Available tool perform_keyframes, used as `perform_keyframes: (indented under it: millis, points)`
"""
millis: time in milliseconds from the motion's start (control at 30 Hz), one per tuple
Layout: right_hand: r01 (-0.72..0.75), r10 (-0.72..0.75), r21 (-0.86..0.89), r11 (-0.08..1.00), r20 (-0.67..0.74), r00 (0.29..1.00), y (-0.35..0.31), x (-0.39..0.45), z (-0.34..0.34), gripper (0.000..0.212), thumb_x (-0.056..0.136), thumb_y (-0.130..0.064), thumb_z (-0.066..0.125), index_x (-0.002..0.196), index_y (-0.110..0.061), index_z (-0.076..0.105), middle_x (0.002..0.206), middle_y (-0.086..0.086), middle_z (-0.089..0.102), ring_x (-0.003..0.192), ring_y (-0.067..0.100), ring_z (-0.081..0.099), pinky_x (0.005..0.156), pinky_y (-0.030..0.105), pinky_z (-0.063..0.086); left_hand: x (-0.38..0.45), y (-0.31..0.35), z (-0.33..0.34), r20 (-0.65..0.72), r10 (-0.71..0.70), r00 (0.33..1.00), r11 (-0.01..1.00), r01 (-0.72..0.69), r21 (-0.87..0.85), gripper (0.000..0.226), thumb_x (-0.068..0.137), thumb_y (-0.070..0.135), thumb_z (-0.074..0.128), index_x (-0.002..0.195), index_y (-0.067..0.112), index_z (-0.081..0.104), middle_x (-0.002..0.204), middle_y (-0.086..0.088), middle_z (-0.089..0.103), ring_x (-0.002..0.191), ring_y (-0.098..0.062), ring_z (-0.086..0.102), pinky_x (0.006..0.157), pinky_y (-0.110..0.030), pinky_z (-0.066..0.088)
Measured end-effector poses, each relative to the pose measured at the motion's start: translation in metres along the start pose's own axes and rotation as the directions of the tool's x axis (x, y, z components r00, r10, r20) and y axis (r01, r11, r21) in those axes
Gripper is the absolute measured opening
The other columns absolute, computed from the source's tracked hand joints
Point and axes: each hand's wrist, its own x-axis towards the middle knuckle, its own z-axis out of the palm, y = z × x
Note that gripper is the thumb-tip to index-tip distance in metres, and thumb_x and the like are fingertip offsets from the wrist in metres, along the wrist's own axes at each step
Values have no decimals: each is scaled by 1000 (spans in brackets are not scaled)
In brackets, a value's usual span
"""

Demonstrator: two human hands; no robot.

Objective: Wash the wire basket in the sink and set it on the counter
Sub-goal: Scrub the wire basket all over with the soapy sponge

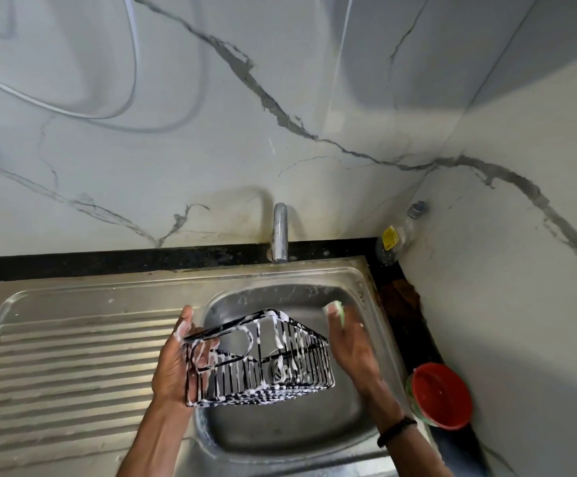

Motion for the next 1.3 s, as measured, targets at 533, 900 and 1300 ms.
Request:
perform_keyframes:
  millis: [533, 900, 1300]
  points:
    - [558, -555, 3, 830, 106, 825, -64, -54, -24, 59, 107, -56, 32, 58, -24, 27, 51, -4, 31, 46, 9, 30, 50, 39, 37, -11, -6, 45, 224, 330, 917, 761, -399, 511, 59, 79, 32, 76, 37, 25, 34, 43, 12, 26, 44, -9, 23, 62, -11, 45]
    - [562, -397, -241, 791, 497, 772, -87, -51, -20, 68, 94, -82, 14, 76, -25, 47, 65, -7, 51, 63, 16, 54, 73, 41, 54, -18, -22, 59, 383, 353, 854, 578, -521, 628, 68, 99, 64, 46, 49, 18, 48, 46, -3, 43, 43, -25, 37, 50, -41, 39]
    - [684, -586, -341, 645, 354, 729, -60, -54, -7, 62, 86, -82, 46, 109, -25, 52, 85, 0, 73, 68, 17, 65, 66, 34, 57, 7, -57, 24, -113, -15, 993, 793, 81, 604, 19, 93, 59, 63, 109, 49, 61, 142, -2, 59, 136, -29, 52, 112, -46, 42]
